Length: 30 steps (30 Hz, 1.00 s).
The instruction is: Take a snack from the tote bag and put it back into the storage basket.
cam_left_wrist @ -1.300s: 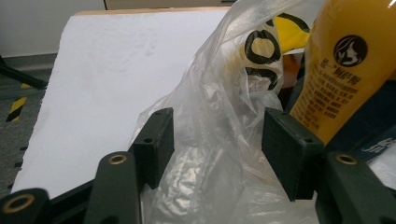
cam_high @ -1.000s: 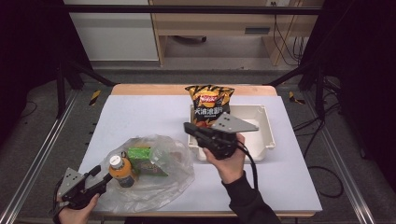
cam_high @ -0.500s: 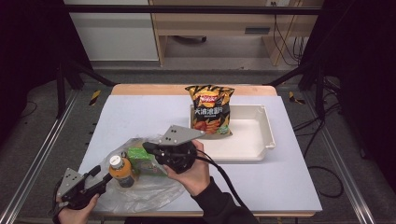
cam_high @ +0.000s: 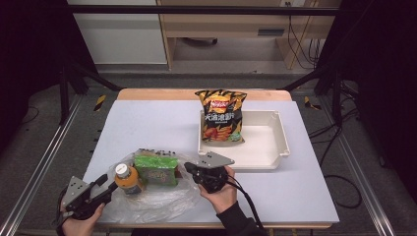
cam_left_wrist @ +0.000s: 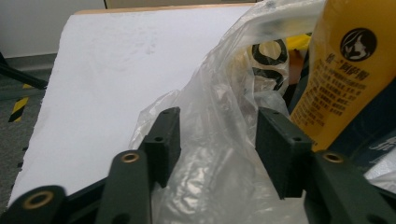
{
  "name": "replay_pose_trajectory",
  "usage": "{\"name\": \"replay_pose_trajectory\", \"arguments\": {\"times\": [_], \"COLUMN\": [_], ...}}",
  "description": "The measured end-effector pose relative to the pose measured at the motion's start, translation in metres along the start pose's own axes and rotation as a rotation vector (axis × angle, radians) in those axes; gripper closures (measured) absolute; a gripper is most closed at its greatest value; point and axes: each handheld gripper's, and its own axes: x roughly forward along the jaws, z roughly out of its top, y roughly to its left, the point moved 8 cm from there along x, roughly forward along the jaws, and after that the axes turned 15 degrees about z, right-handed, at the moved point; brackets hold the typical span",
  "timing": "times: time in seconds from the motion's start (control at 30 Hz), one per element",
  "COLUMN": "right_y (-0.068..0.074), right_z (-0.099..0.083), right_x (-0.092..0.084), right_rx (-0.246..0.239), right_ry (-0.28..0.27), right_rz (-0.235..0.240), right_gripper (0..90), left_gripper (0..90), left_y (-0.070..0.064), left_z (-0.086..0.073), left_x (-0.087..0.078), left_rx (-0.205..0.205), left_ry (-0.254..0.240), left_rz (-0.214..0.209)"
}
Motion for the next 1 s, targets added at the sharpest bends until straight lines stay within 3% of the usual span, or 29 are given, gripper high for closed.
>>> {"name": "replay_pose_trajectory", "arguments": {"times": [0.23, 0.47, 0.67, 0.8, 1.0], "right_y": [-0.018, -0.025, -0.033, -0.037, -0.043], "right_z": [-0.023, -0.034, -0.037, -0.044, -0.059], "right_x": [0.011, 0.015, 0.018, 0.021, 0.024], "right_rx": [0.024, 0.034, 0.051, 0.086, 0.121], "right_ry": [0.038, 0.046, 0.044, 0.061, 0.098], "right_rz": [-0.057, -0.091, -0.136, -0.149, -0.161], "right_gripper": [89.2, 90.0, 90.0, 90.0, 90.0], "left_gripper": [73.3, 89.8, 90.0, 90.0, 90.0], "left_y": [0.001, 0.003, 0.007, 0.006, 0.004], "left_z": [0.003, 0.008, 0.023, 0.016, -0.001], "left_x": [0.004, 0.008, 0.020, 0.039, 0.056], "left_rx": [0.020, 0.016, 0.028, 0.043, 0.039], "left_ry": [0.032, 0.057, 0.038, 0.089, 0.171], "left_rz": [0.006, -0.007, 0.013, 0.026, -0.003]}}
